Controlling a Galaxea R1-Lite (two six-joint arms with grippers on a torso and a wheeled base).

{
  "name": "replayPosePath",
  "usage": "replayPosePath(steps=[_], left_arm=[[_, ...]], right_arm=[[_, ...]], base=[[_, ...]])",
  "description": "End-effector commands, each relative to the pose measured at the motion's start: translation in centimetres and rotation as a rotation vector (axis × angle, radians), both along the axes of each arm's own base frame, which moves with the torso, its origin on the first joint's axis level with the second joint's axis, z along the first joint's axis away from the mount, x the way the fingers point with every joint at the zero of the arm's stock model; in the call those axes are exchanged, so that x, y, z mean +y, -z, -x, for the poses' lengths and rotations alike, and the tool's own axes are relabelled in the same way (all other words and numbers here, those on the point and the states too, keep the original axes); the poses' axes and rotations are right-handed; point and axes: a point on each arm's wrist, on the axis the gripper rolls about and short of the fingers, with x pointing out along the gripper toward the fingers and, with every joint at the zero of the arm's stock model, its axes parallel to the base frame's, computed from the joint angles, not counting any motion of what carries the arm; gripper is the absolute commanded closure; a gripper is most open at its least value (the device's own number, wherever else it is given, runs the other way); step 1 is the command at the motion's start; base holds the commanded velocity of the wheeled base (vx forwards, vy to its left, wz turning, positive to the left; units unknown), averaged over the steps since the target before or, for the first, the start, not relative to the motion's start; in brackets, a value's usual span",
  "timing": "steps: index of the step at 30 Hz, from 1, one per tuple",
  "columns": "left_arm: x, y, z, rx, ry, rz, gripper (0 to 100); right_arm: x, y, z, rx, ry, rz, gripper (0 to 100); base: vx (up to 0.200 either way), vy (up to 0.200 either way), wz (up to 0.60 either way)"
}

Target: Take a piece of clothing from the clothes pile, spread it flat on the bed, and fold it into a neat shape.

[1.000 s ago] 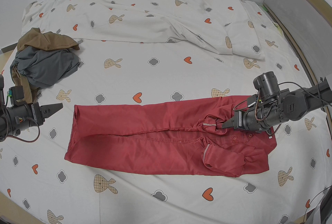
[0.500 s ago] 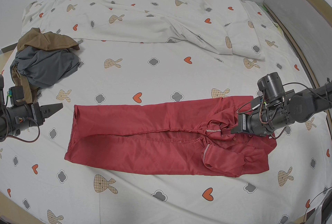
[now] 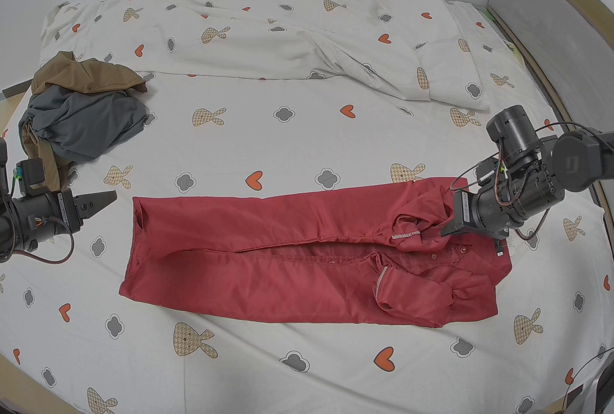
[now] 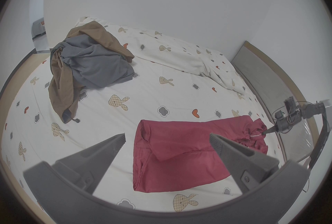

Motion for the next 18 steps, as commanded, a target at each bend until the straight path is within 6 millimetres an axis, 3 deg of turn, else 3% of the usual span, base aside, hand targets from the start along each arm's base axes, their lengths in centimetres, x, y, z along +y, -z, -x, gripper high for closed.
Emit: replayPosePath(steps=[1,4,9,18], left_arm=[[0.0,0.0,0.0,-0.001,0.0,0.0,0],[0.0,0.0,0.0,0.001,0.0,0.001,0],[0.1,0.1,-0.1,0.004,-0.002,0.001,0],[0.0,0.2,-0.1,0.007,0.0,0.002,0]], right_arm=[[1.4,2.1,-3.5,0.032,-0.003,0.013,100],[1.6,2.4,-4.1,0.036,-0.003,0.015,100],[2.3,4.1,-7.2,0.076,0.004,0.029,100],[2.9,3.5,-9.8,0.003,0.012,0.0,100]], base=[[0.0,0.0,0.0],[0.0,0.0,0.0],[0.0,0.0,0.0],[0.0,0.0,0.0]])
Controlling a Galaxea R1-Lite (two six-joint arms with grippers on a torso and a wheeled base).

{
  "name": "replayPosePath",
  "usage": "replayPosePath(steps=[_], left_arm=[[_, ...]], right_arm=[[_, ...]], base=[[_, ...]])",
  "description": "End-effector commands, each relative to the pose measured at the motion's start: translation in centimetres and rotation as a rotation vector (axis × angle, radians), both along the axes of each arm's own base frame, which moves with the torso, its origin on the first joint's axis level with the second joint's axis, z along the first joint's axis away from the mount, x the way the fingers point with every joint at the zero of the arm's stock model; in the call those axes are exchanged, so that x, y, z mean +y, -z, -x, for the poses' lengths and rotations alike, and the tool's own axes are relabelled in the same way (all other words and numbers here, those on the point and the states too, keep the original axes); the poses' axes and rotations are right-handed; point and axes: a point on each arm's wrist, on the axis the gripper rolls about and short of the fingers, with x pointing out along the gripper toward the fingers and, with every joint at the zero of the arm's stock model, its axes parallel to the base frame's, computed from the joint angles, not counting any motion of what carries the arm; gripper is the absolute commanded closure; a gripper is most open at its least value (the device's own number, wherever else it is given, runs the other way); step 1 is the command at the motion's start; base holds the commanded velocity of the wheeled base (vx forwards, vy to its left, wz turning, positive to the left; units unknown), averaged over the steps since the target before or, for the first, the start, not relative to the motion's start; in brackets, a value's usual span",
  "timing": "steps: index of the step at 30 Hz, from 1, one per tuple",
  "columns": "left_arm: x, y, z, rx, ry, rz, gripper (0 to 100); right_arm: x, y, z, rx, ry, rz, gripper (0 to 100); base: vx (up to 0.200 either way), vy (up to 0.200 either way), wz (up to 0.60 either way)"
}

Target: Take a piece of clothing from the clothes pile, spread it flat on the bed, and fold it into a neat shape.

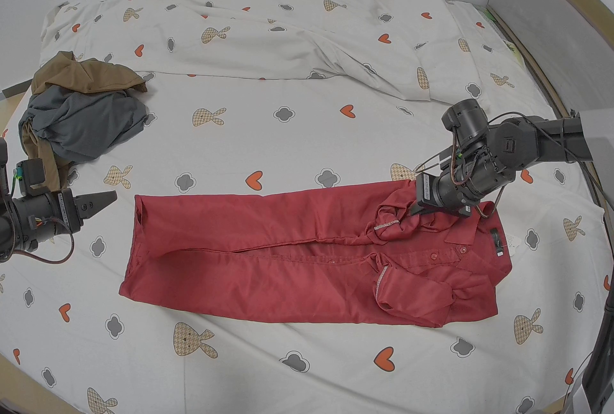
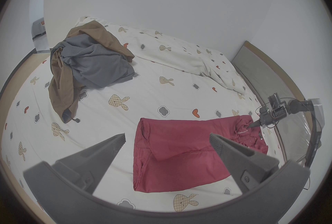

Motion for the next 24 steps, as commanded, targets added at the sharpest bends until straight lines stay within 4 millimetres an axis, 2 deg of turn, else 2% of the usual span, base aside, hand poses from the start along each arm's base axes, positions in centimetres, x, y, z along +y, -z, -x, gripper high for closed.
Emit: replayPosePath(steps=[1,6,15,16,19,21,22,23,24], left_arm=[[0.0,0.1,-0.1,0.004,0.0,0.002,0],[0.0,0.1,-0.1,0.004,0.001,0.001,0],[0.0,0.1,-0.1,0.004,-0.001,0.001,0],[0.0,0.1,-0.1,0.004,0.001,0.001,0],[0.0,0.1,-0.1,0.004,0.001,0.001,0],[0.0,0.2,-0.1,0.007,0.001,0.001,0],[0.0,0.2,-0.1,0.009,-0.001,0.001,0],[0.0,0.2,-0.1,0.009,0.001,0.001,0],[0.0,0.2,-0.1,0.009,-0.001,0.001,0]], right_arm=[[0.4,1.2,-1.6,0.004,0.003,0.0,100],[0.6,1.2,-2.3,-0.014,0.004,-0.005,100],[0.9,2.8,-3.3,0.007,0.005,0.007,100],[0.9,2.9,-3.3,0.011,0.002,0.009,0],[0.8,2.5,-3.2,0.003,0.006,0.005,0],[0.7,1.5,-2.7,-0.009,0.005,-0.001,0],[0.4,0.0,-2.0,-0.038,0.007,-0.01,0],[0.2,-0.4,-1.8,-0.045,0.008,-0.014,0],[-0.4,-2.1,-0.7,-0.074,0.01,-0.027,0]], base=[[0.0,0.0,0.0],[0.0,0.0,0.0],[0.0,0.0,0.0],[0.0,0.0,0.0],[0.0,0.0,0.0],[0.0,0.0,0.0],[0.0,0.0,0.0],[0.0,0.0,0.0],[0.0,0.0,0.0]])
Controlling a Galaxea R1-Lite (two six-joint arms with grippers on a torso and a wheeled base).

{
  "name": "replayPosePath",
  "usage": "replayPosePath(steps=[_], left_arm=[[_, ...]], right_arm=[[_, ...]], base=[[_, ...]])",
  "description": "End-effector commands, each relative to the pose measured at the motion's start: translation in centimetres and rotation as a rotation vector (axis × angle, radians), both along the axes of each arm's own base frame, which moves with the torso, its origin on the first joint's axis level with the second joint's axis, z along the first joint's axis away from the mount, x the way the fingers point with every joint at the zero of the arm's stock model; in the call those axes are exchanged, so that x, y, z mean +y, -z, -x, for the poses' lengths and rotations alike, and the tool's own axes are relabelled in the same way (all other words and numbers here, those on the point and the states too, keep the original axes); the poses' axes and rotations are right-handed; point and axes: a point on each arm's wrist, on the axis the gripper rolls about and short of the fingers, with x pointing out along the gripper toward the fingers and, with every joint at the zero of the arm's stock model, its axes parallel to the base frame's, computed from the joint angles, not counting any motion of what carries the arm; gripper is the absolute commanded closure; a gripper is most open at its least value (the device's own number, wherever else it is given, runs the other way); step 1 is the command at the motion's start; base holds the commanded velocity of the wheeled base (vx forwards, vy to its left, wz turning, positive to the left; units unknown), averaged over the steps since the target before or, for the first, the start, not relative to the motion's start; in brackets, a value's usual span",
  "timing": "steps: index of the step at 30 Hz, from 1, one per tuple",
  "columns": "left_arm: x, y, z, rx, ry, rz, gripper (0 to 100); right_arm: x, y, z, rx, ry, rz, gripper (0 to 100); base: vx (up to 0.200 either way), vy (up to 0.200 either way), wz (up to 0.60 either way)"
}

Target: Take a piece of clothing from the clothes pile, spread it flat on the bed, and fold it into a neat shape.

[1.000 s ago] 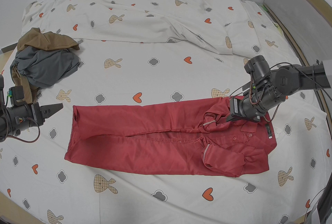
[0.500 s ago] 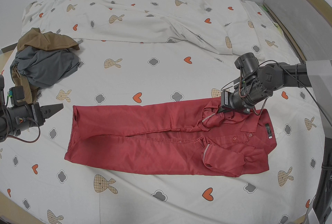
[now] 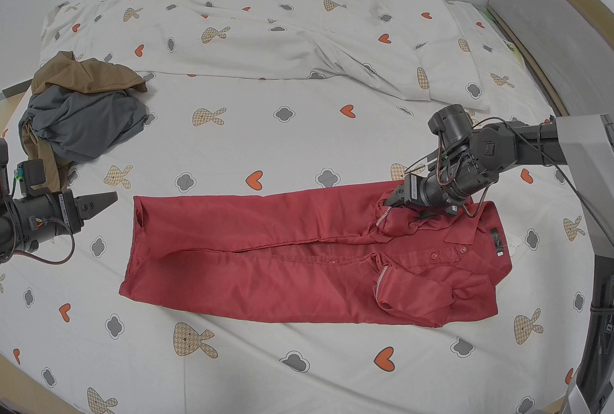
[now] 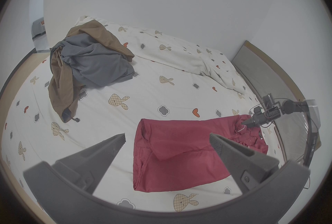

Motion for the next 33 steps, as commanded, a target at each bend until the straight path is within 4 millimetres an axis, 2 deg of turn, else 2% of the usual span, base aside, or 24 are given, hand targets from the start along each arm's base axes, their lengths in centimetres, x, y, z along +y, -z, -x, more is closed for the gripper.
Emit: replayPosePath(steps=[1,2,3,4,7,8,10,16,20,23,27,31,33], left_arm=[[0.0,0.1,0.0,0.005,0.0,0.001,0],[0.0,0.1,0.0,0.005,0.0,0.001,0],[0.0,0.1,0.0,0.005,0.0,0.002,0],[0.0,0.2,-0.1,0.006,0.0,0.001,0],[0.0,0.3,-0.1,0.011,0.0,0.002,0],[0.0,0.3,-0.1,0.011,0.0,0.002,0],[-0.1,0.3,-0.1,0.012,0.006,0.002,0],[-0.2,0.4,0.0,0.014,0.011,0.002,0],[-0.2,0.4,0.0,0.017,0.012,0.003,0],[-0.3,0.6,-0.1,0.022,0.012,0.004,0],[-0.1,1.2,-0.8,0.052,0.014,0.01,0],[-0.2,3.0,-2.1,0.117,0.063,0.046,0],[-0.2,3.3,-2.3,0.13,0.076,0.053,0]], right_arm=[[-1.5,-4.7,2.6,-0.081,0.009,-0.031,0],[-1.8,-6.0,3.6,-0.103,0.009,-0.038,0],[-1.9,-6.3,3.9,-0.109,0.009,-0.039,0],[-2.3,-7.6,5.4,-0.127,0.008,-0.044,0],[-2.7,-8.3,7.4,-0.13,-0.002,-0.045,0],[-2.7,-8.3,7.4,-0.13,-0.002,-0.045,0],[-2.7,-7.5,8.1,-0.097,-0.011,-0.034,0],[-2.5,-6.4,8.1,-0.055,-0.031,-0.039,0],[-1.5,-4.9,7.8,0.006,-0.114,-0.114,0],[-1.3,-4.3,7.5,0.001,-0.136,-0.143,0],[-1.3,-2.5,6.6,-0.108,-0.207,-0.262,0],[-0.5,0.6,5.1,-0.163,-0.223,-0.283,0],[-0.5,1.0,5.1,-0.164,-0.223,-0.283,0]], base=[[0.0,0.0,0.0],[0.0,0.0,0.0],[0.0,0.0,0.0],[0.0,0.0,0.0],[0.0,0.0,0.0],[0.0,0.0,0.0],[0.0,0.0,0.0],[0.0,0.0,0.0],[0.0,0.0,0.0],[0.0,0.0,0.0],[0.0,0.0,0.0],[0.0,0.0,0.0],[0.0,0.0,0.0]])
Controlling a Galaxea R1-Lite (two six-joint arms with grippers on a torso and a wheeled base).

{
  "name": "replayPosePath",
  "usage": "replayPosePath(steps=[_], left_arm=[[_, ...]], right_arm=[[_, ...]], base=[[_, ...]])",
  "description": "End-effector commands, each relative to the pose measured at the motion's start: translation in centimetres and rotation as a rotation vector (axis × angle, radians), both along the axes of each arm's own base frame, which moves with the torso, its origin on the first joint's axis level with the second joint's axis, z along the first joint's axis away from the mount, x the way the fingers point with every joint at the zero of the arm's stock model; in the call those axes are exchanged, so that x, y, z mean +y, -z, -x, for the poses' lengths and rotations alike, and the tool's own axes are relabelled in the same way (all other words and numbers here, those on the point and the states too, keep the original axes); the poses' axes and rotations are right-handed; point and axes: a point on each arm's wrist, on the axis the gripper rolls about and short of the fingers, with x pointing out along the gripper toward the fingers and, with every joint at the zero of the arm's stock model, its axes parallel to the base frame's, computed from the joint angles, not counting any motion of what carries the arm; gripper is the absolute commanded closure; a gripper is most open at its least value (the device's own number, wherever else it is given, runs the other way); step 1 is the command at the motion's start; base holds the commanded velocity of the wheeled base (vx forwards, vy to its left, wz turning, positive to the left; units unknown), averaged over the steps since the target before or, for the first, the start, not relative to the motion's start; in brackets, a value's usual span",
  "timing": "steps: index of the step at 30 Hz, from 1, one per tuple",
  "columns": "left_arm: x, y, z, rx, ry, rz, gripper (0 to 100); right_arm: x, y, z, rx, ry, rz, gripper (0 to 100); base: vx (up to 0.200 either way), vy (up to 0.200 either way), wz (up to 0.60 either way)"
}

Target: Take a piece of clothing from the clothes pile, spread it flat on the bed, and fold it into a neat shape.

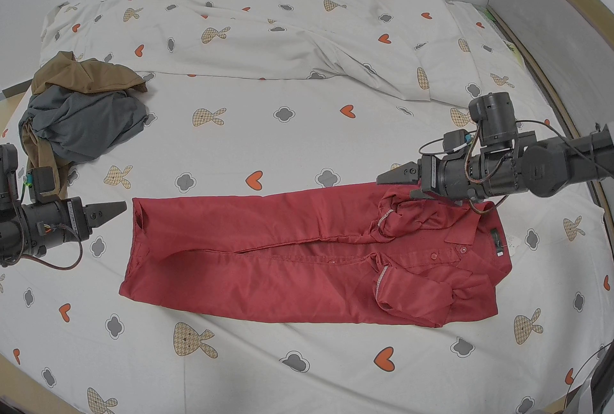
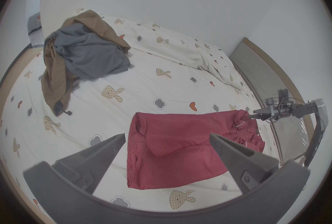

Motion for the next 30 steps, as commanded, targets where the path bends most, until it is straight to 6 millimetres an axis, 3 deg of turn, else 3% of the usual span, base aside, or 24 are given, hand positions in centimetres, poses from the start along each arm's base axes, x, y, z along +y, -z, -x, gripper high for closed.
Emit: replayPosePath(steps=[1,5,7,8,9,11,13,17,24,30], left_arm=[[0.0,3.6,-2.5,0.137,0.066,0.056,0],[0.3,6.3,-4.6,0.189,0.068,0.066,0],[0.5,7.9,-5.9,0.193,0.066,0.071,0],[0.5,8.0,-6.0,0.191,0.066,0.071,0],[0.8,9.4,-7.1,0.182,0.067,0.073,0],[1.0,10.0,-7.7,0.17,0.067,0.076,0],[1.1,11.1,-8.5,0.154,0.093,0.091,0],[0.9,11.3,-8.9,0.155,0.119,0.115,0],[0.5,12.0,-9.8,0.165,0.131,0.118,0],[0.6,11.0,-10.8,0.119,0.136,0.111,0]], right_arm=[[-0.1,5.3,0.1,0.092,-0.025,-0.001,0],[-1.7,1.2,3.9,0.011,-0.023,-0.032,0],[-3.7,-0.7,6.5,-0.024,-0.023,-0.067,0],[-3.8,-0.8,6.7,-0.026,-0.024,-0.07,0],[-5.6,-2.4,9.2,-0.063,-0.043,-0.118,0],[-7.0,-3.4,11.0,-0.09,-0.052,-0.155,0],[-9.8,-4.9,14.0,-0.146,-0.055,-0.222,0],[-11.9,-6.0,15.9,-0.164,-0.005,-0.282,0],[-12.4,-4.9,16.2,-0.085,0.051,-0.322,0],[-12.3,-4.9,17.0,-0.133,0.035,-0.324,0]], base=[[0.0,0.0,0.0],[0.0,0.0,0.0],[0.0,0.0,0.0],[0.0,0.0,0.0],[0.0,0.0,0.0],[0.0,0.0,0.0],[0.0,0.0,0.0],[0.0,0.0,0.0],[0.0,0.0,0.0],[0.0,0.0,0.0]])
